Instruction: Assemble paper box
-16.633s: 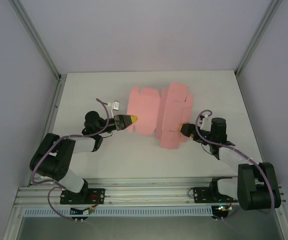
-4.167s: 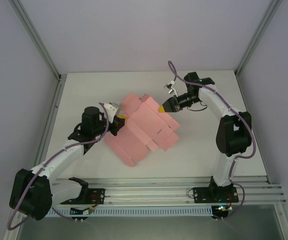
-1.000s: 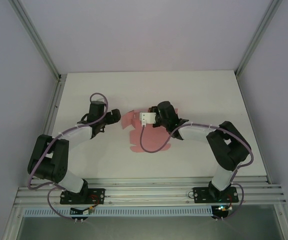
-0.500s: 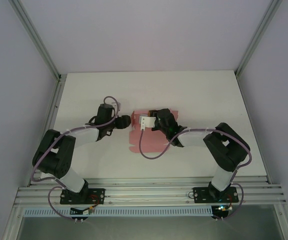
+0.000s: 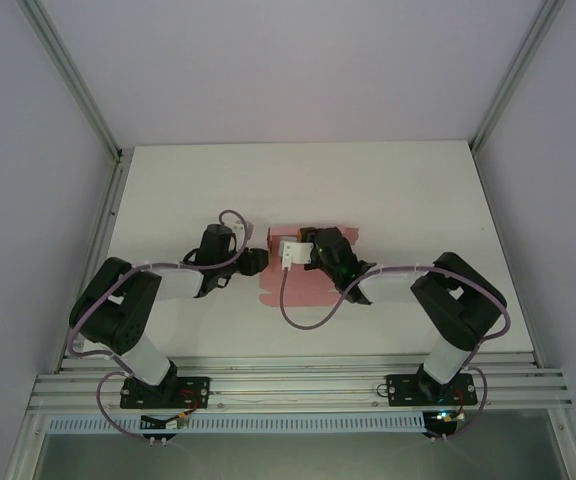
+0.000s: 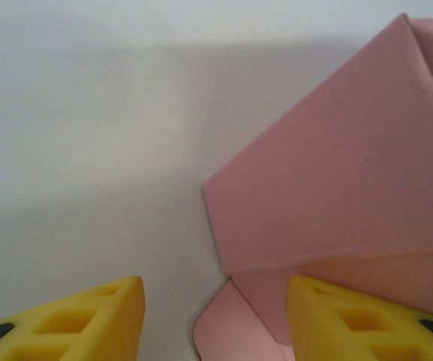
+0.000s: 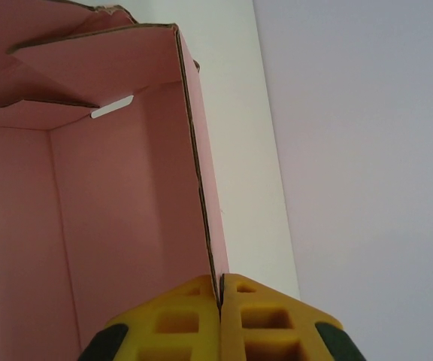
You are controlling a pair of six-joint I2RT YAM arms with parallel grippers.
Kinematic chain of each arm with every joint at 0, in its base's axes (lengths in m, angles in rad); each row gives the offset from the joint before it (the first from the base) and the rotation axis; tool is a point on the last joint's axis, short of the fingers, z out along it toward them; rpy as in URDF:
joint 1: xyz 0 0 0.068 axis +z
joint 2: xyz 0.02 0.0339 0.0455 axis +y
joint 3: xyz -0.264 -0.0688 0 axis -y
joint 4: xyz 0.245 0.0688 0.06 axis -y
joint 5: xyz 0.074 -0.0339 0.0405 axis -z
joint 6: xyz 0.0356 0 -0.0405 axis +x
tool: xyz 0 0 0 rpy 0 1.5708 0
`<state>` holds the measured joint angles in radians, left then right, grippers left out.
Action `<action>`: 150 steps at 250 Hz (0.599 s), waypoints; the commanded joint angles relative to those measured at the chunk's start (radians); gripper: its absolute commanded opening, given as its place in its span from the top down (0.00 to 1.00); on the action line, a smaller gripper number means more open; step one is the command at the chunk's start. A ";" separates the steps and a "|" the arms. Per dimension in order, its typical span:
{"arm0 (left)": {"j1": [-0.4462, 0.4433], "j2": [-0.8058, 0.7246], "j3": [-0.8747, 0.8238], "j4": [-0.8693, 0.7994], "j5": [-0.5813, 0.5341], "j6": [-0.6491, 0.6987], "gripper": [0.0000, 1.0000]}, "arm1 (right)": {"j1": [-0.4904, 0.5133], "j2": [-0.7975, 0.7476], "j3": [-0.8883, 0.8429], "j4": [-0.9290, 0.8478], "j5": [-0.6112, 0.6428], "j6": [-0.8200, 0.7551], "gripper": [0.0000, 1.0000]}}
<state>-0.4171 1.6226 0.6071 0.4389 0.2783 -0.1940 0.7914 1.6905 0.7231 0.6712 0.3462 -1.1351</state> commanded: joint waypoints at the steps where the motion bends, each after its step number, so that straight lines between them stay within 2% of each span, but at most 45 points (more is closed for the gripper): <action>1: -0.024 -0.031 -0.037 0.104 0.065 -0.001 0.48 | 0.037 0.016 -0.067 -0.045 0.027 0.024 1.00; 29: -0.042 -0.026 -0.051 0.146 0.094 0.008 0.49 | 0.053 0.003 -0.070 -0.056 0.049 0.046 1.00; 110: -0.113 -0.045 -0.068 0.216 -0.028 0.086 0.52 | 0.089 0.017 -0.109 -0.048 0.099 0.076 1.00; 150: -0.126 -0.031 -0.104 0.287 -0.092 0.049 0.53 | 0.126 0.019 -0.148 -0.009 0.143 0.081 0.97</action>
<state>-0.5285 1.6123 0.5369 0.6075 0.2237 -0.1444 0.8761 1.6783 0.6361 0.7757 0.4927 -1.1065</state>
